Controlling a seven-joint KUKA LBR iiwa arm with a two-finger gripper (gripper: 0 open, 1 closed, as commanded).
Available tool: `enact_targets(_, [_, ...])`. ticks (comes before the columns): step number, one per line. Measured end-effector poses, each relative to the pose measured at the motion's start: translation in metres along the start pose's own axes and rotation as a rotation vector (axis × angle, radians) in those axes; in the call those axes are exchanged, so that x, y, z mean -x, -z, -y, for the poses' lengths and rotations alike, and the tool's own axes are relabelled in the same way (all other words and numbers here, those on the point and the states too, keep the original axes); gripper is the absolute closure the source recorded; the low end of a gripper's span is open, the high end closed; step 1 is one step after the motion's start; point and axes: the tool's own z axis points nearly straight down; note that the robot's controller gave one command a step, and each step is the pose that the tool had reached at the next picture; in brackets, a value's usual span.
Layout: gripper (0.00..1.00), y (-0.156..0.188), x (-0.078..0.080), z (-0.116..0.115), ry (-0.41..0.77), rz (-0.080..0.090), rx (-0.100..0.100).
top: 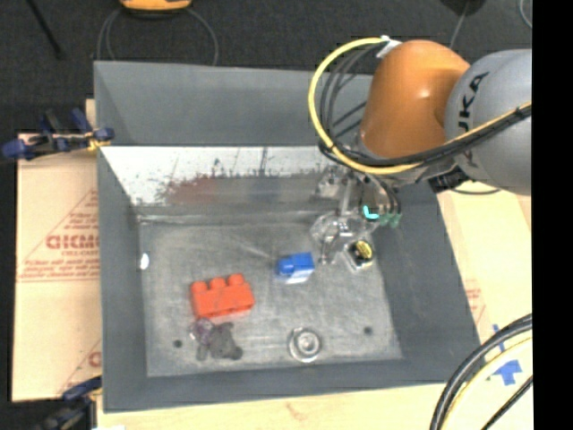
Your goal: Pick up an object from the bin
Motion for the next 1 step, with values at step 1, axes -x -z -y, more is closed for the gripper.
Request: enact_targets(1, [0.00,-0.1288,-0.0133,-0.0544,0.153,0.007,0.000])
